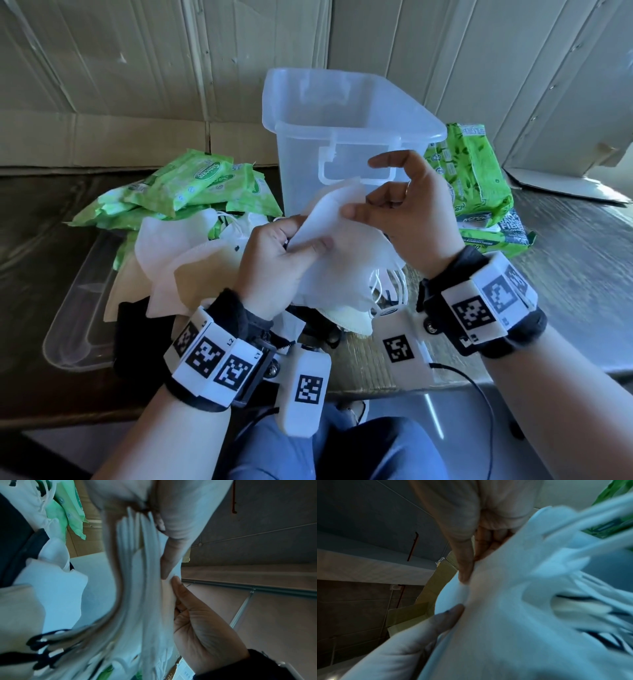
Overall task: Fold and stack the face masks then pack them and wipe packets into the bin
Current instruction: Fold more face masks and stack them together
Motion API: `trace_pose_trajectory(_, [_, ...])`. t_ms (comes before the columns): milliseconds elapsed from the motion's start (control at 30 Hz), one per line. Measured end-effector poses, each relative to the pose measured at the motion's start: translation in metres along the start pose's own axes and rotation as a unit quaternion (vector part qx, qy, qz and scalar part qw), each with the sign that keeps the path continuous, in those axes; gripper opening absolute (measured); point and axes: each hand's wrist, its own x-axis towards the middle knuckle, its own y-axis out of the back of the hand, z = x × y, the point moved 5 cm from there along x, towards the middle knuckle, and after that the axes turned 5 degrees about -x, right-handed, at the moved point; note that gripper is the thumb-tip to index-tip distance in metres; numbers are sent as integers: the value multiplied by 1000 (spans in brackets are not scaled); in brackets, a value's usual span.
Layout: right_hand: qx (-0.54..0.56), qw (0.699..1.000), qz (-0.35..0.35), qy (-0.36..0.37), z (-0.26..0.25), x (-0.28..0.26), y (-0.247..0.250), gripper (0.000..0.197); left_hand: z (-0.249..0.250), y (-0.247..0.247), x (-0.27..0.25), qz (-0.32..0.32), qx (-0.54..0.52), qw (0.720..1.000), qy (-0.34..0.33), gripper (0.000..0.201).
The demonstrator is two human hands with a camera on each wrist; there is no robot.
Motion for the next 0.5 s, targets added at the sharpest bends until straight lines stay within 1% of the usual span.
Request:
trace_pose_trajectory(100, [-20, 1000, 15, 19, -1, -1, -2, 38, 2, -1, -1, 6, -1, 1000, -1, 23])
trace_pose_trajectory(133, [-30, 999, 21, 32, -2, -2, -2, 33, 4, -1, -1, 6, -1, 1000, -6, 26])
trace_pose_trajectory(200, [-48, 997, 33, 55, -4, -4, -2, 28, 8, -1, -1, 1, -18, 1000, -22, 40])
trace_pose_trajectory(267, [-57, 995, 45, 75, -6, -5, 0, 27, 11, -1, -2, -2, -39, 999, -31, 57])
trace_pose_trajectory(333, [-65, 991, 51, 106, -12, -9, 2, 25, 11, 1, -1, 7, -53, 998, -32, 66])
trace_pose_trajectory(367, [-65, 989, 43, 126, -16, -12, 3, 22, 11, 3, -1, 13, -58, 998, -32, 66])
trace_pose_trajectory(433, [-50, 985, 1, 162, -21, -19, 0, 19, 11, 5, -1, 22, -57, 997, -39, 58])
trace_pose_trajectory(500, [-44, 984, -50, 163, -21, -24, -4, 19, 11, 7, -2, 31, -56, 997, -45, 45])
